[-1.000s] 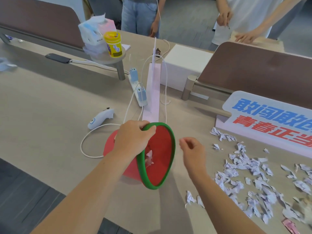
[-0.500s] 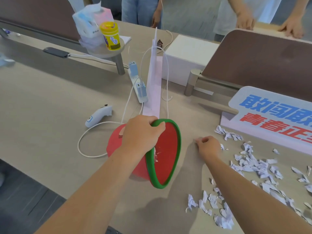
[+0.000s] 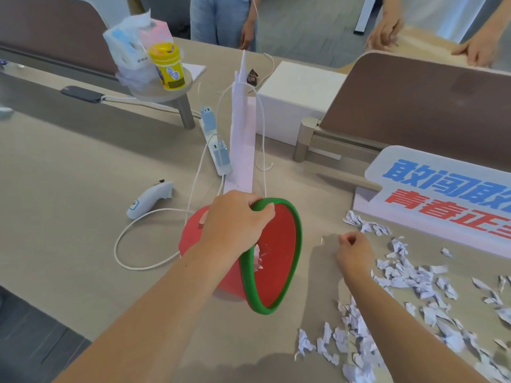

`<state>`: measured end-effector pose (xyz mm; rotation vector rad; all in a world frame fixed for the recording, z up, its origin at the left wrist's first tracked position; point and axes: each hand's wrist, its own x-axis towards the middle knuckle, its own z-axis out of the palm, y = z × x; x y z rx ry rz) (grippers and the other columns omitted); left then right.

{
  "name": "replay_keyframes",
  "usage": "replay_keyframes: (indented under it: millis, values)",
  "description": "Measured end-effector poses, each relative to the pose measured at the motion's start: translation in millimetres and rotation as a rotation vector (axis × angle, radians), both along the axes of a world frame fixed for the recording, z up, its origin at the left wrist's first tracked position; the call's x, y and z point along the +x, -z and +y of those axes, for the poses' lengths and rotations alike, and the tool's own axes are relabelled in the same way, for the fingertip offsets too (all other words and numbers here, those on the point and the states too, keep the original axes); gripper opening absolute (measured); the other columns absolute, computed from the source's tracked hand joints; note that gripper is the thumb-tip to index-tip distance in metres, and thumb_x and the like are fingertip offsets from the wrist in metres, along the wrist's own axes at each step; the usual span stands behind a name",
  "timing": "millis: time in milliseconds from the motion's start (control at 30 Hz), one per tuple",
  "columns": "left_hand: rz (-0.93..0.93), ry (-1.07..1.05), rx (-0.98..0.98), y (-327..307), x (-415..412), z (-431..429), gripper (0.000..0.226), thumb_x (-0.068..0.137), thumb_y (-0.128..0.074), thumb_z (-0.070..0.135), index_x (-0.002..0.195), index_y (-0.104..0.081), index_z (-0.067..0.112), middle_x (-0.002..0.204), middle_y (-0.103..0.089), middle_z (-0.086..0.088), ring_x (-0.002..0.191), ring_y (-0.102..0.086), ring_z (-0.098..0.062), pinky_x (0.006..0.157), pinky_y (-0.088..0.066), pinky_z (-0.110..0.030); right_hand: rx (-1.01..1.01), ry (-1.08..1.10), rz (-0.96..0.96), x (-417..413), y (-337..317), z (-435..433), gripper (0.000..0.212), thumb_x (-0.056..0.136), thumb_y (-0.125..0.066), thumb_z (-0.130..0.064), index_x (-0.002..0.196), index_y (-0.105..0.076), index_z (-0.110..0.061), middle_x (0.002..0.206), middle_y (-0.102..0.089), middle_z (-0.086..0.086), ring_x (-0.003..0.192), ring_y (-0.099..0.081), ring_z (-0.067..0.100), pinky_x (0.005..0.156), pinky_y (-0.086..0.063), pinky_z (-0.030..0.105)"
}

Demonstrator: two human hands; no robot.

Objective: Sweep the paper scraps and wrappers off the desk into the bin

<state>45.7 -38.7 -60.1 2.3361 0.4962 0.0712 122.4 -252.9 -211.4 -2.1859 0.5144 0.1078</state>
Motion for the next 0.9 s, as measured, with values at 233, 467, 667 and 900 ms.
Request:
replay_keyframes:
  millis: [233, 467, 667, 900]
  values:
    - [-0.011, 0.067, 0.012, 4.3, -7.0, -18.4, 0.029, 0.084, -0.058, 0.037, 0.072, -0.071, 0.014, 0.058, -0.067, -0.006, 0.045, -0.057, -0.011, 0.047, -0.043, -0.018, -0.005, -0.189, 0.021, -3.3, -4.0, 9.1, 0.013, 0.089, -0.055, -0.018, 0.098, -0.059, -0.010, 0.087, -0.057, 0.003, 0.075, -0.051, 0.018, 0.068, -0.038, 0.028]
    - [-0.020, 0.026, 0.042, 5.5, -3.0, -18.9, 0.029, 0.084, -0.056, 0.038, 0.076, -0.074, 0.017, 0.059, -0.068, -0.003, 0.046, -0.057, -0.008, 0.046, -0.042, -0.018, -0.238, -0.333, 0.169, 15.2, 15.7, 19.4, 0.010, 0.085, -0.053, -0.008, 0.088, -0.062, -0.003, 0.099, -0.059, 0.016, 0.078, -0.054, 0.029, 0.063, -0.036, 0.029]
    - [0.002, 0.033, 0.042, 5.8, 5.9, -27.9, 0.028, 0.082, -0.057, 0.037, 0.067, -0.069, 0.016, 0.047, -0.057, 0.001, 0.040, -0.049, -0.007, 0.041, -0.037, -0.016, 0.057, -0.270, -0.087, -12.5, -31.6, 23.9, 0.010, 0.091, -0.051, -0.016, 0.086, -0.056, -0.010, 0.080, -0.059, 0.003, 0.075, -0.055, 0.021, 0.064, -0.041, 0.029]
    - [-0.009, 0.134, 0.070, 2.9, 45.5, -65.1, 0.032, 0.082, -0.058, 0.036, 0.061, -0.061, 0.012, 0.042, -0.046, 0.003, 0.040, -0.045, -0.008, 0.042, -0.032, -0.024, 0.102, -0.457, -0.354, -21.0, -67.1, -11.7, 0.009, 0.085, -0.061, -0.014, 0.084, -0.069, -0.017, 0.085, -0.063, -0.010, 0.080, -0.056, -0.001, 0.070, -0.038, 0.005]
